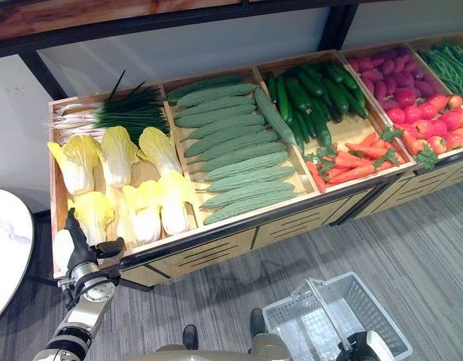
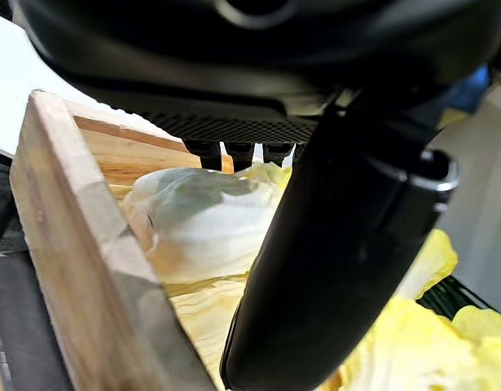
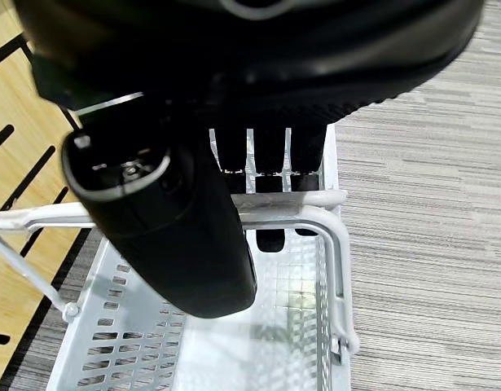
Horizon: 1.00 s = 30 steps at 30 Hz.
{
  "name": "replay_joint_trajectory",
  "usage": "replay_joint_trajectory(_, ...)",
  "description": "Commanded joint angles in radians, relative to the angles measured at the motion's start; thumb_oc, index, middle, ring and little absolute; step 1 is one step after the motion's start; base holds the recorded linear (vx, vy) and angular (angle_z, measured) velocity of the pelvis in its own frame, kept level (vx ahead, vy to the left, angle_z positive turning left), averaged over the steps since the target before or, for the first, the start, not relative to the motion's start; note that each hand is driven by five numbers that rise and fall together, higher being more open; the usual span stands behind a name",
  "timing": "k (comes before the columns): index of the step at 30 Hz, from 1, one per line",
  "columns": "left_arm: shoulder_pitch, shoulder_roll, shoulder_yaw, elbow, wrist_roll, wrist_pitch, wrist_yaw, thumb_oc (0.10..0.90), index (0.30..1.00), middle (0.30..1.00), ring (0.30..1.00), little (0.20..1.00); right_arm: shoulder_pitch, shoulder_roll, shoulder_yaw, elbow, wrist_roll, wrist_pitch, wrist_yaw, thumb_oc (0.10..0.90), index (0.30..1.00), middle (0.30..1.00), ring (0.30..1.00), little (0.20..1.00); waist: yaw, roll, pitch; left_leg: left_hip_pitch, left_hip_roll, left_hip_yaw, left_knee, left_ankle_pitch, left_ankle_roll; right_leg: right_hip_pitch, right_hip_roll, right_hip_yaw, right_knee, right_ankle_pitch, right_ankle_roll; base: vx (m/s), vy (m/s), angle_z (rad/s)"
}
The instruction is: Get the vegetables into the basket
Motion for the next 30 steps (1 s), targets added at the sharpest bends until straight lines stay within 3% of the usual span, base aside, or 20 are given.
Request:
replay_joint_trajectory(1, -0.12, 0.072, 0.033, 0.042, -0.013, 0.012, -0.025, 0.9, 1.0, 1.0, 1.0, 1.0, -0.037, -0.072, 0.056, 0.018, -0.006, 0.014, -0.031, 0.4, 0.3, 0.3, 0.3, 0.3, -0.007, -0.066, -0.015, -0.02, 0.031, -0.009, 0.001, -0.011, -0.019, -0.017, -0.095, 0.07, 0.021, -0.002, 0.097, 0.01, 0.04, -0.01)
replay_joint_trajectory(7, -0.191, 0.052, 0.061, 0.177, -0.116, 0.027, -0.016, 0.9, 1.0, 1.0, 1.0, 1.0, -0.057, -0.083, 0.081, 0.001, -0.03, 0.026, -0.017, 0.4, 0.3, 0.3, 0.3, 0.3, -0.018, -0.061, -0.013, -0.021, 0.032, 0.0, 0.001, -0.012, -0.019, -0.036, -0.092, 0.083, 0.032, -0.002, 0.095, 0.01, 0.021, -0.04)
replay_joint_trajectory(8, -0.207, 0.034, 0.084, 0.223, -0.183, 0.022, -0.013, 0.737, 0.772, 0.772, 0.772, 0.772, -0.066, -0.086, 0.088, 0.002, -0.034, 0.034, -0.012, 0.4, 0.3, 0.3, 0.3, 0.3, -0.02, -0.06, -0.013, -0.02, 0.033, 0.002, 0.001, -0.013, -0.018, -0.04, -0.091, 0.086, 0.036, -0.003, 0.094, 0.02, 0.03, -0.02)
replay_joint_trajectory(9, -0.217, 0.023, 0.107, 0.243, -0.233, 0.011, -0.002, 0.476, 0.407, 0.407, 0.407, 0.407, -0.072, -0.088, 0.092, 0.001, -0.039, 0.037, -0.011, 0.4, 0.3, 0.3, 0.3, 0.3, -0.02, -0.059, -0.013, -0.018, 0.032, 0.004, 0.001, -0.014, -0.018, -0.04, -0.091, 0.088, 0.038, -0.004, 0.094, 0.03, 0.031, -0.03)
replay_joint_trajectory(10, -0.224, 0.012, 0.119, 0.257, -0.275, 0.003, -0.002, 0.4, 0.3, 0.3, 0.3, 0.3, -0.076, -0.089, 0.094, 0.002, -0.041, 0.039, -0.009, 0.4, 0.3, 0.3, 0.3, 0.3, -0.022, -0.057, -0.013, -0.016, 0.032, 0.005, 0.001, -0.015, -0.017, -0.041, -0.09, 0.09, 0.04, -0.005, 0.094, 0.03, 0.028, -0.07)
replay_joint_trajectory(15, -0.238, -0.017, 0.19, 0.246, -0.437, -0.064, 0.026, 0.4, 0.3, 0.3, 0.3, 0.3, -0.08, -0.096, 0.102, -0.01, -0.055, 0.048, -0.004, 0.4, 0.3, 0.3, 0.3, 0.3, -0.028, -0.055, -0.018, -0.004, 0.033, 0.012, 0.001, -0.022, -0.018, -0.039, -0.088, 0.095, 0.042, -0.007, 0.094, 0.02, 0.018, -0.09)
replay_joint_trajectory(20, -0.22, -0.021, 0.244, 0.128, -0.484, -0.109, 0.079, 0.4, 0.3, 0.3, 0.3, 0.3, -0.066, -0.095, 0.1, -0.021, -0.063, 0.046, -0.004, 0.4, 0.3, 0.3, 0.3, 0.3, -0.025, -0.057, -0.018, 0.003, 0.034, 0.013, 0.001, -0.026, -0.018, -0.031, -0.09, 0.096, 0.037, -0.01, 0.094, 0.01, 0.008, -0.03)
replay_joint_trajectory(27, -0.183, 0.008, 0.182, -0.27, -0.189, -0.063, 0.113, 0.4, 0.3, 0.3, 0.3, 0.3, -0.041, -0.068, 0.08, -0.007, -0.04, 0.028, -0.002, 0.4, 0.3, 0.3, 0.3, 0.3, -0.009, -0.072, -0.004, -0.002, 0.031, -0.004, 0.001, -0.027, -0.015, -0.018, -0.091, 0.079, 0.033, -0.016, 0.093, -0.02, -0.016, 0.02)
replay_joint_trajectory(28, -0.162, 0.007, 0.152, -0.421, -0.1, -0.077, 0.11, 0.4, 0.3, 0.3, 0.3, 0.3, -0.034, -0.055, 0.078, 0.004, -0.026, 0.021, 0.004, 0.4, 0.3, 0.3, 0.3, 0.3, -0.001, -0.079, 0.001, -0.007, 0.031, -0.01, 0.001, -0.025, -0.015, -0.013, -0.092, 0.072, 0.031, -0.016, 0.093, -0.04, -0.039, 0.15)
replay_joint_trajectory(30, -0.15, 0.009, 0.129, -0.505, -0.062, -0.089, 0.101, 0.4, 0.3, 0.3, 0.3, 0.3, -0.033, -0.05, 0.078, 0.014, -0.016, 0.018, 0.006, 0.4, 0.3, 0.3, 0.3, 0.3, 0.003, -0.081, 0.002, -0.008, 0.031, -0.012, 0.001, -0.025, -0.014, -0.01, -0.094, 0.069, 0.032, -0.017, 0.093, -0.03, -0.034, 0.18)
